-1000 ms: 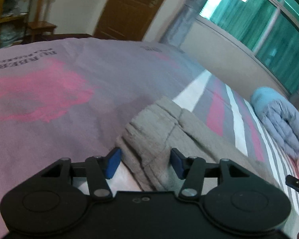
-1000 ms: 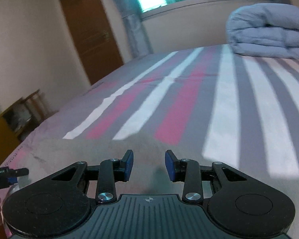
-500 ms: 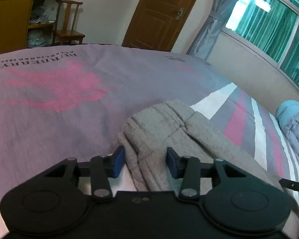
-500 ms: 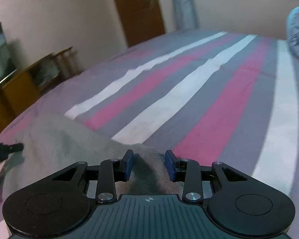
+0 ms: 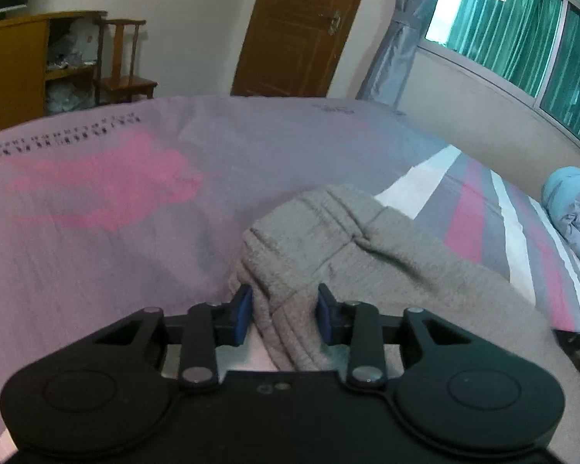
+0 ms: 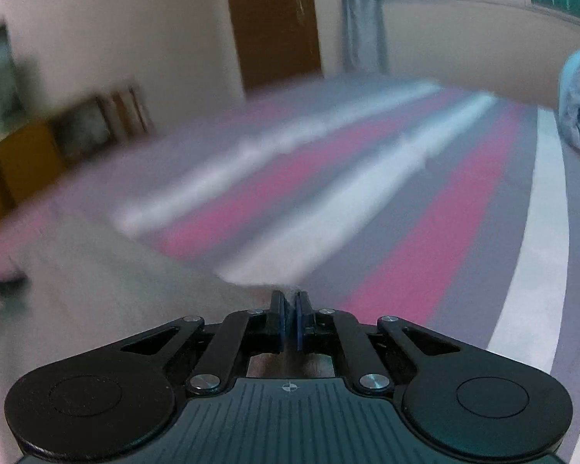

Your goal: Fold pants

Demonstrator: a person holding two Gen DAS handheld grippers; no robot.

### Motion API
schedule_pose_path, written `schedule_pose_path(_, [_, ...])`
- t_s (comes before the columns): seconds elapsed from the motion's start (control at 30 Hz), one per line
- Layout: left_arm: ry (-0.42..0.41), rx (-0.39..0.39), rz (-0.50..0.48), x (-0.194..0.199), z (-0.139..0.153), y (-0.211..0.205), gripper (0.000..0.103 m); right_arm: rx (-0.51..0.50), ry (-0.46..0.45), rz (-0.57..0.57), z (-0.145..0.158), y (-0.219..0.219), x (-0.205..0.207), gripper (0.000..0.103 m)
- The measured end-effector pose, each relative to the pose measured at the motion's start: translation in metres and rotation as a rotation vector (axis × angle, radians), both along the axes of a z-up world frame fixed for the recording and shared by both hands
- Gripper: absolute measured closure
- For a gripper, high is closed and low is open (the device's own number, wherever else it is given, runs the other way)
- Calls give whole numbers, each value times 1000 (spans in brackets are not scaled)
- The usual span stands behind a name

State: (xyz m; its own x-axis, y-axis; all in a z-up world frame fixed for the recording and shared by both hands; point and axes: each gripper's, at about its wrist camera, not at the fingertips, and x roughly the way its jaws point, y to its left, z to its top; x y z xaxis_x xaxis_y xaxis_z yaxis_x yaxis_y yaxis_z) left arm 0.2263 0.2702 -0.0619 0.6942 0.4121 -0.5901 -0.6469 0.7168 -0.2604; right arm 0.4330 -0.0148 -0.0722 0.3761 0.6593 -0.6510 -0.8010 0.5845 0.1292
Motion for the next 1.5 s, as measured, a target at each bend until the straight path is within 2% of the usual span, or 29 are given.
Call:
schedule_pose_path(0.03, [6,0,-12,0,2,2,72,-52,4,1,-13,7,-2,98])
schedule_pose_path(0.07, [16,-3,-29,-1,5,4,71,-46,-23,-13,-13,7,-6,97])
schedule_pose_path(0.1, [5,-14,-37,-4,8,6,64,-23,-20,-40,-7,4,-7,94])
schedule_pose_path(0.13, [-10,-15,-35,-10,13,8,47,11,-14,-66,1,-3,-8,89])
schedule_pose_path(0.17, [-2,14,-16,-16,18,8,39,69,-30,-102,12,-16,-12,86])
schedule_pose_path(0.2, [3,48,-9,-20,23,5,37,133,-46,-139,23,-33,-18,84])
schedule_pose_path(0.27, [-20,102,-41,-28,36,-6,41,222,-26,-195,39,-76,-29,83])
schedule_pose_path(0.4, [-71,231,-170,-20,54,-55,40,268,-94,-329,43,-159,-68,83])
schedule_pose_path(0.43, [-82,232,-204,-13,53,-65,37,266,-98,-368,37,-171,-77,83])
schedule_pose_path(0.5, [-56,211,-286,8,43,-80,35,236,-23,-396,21,-181,-80,83])
schedule_pose_path(0.53, [-9,202,-313,19,35,-84,36,208,10,-399,12,-180,-81,83])
schedule_pose_path(0.6, [112,126,-355,36,11,-79,36,86,46,-412,-10,-174,-79,83])
schedule_pose_path(0.7, [59,158,-421,24,-8,-74,36,109,36,-580,-14,-220,-83,83])
schedule_pose_path(0.77, [51,164,-438,22,-10,-74,36,102,14,-743,-13,-277,-88,83])
schedule_pose_path(0.8, [53,164,-437,23,-10,-75,36,111,32,-780,-14,-306,-87,83])
schedule_pose_path(0.87, [54,176,-431,24,-11,-78,36,179,62,-866,-11,-366,-94,83])
schedule_pose_path(0.93, [48,192,-423,22,-13,-82,35,225,5,-995,5,-420,-116,83])
schedule_pose_path(1.03, [32,199,-410,17,-13,-86,35,477,30,-1104,17,-497,-156,83])
schedule_pose_path(1.1, [31,179,-418,14,-11,-83,35,554,41,-1194,18,-528,-180,83])
schedule_pose_path(1.2, [50,162,-442,10,-7,-84,35,667,131,-1254,8,-558,-198,82])
schedule_pose_path(1.23, [53,165,-445,9,-6,-85,35,710,154,-1267,2,-564,-206,78])
schedule_pose_path(1.27, [50,165,-443,7,-6,-85,35,744,169,-1273,0,-571,-214,68])
schedule_pose_path(1.3, [44,161,-438,5,-7,-85,35,784,188,-1279,-5,-573,-218,64])
schedule_pose_path(1.4, [33,169,-421,2,-10,-89,35,905,243,-1290,-12,-580,-224,62])
schedule_pose_path(1.5, [35,180,-417,2,-10,-91,35,903,270,-1289,-14,-580,-212,62])
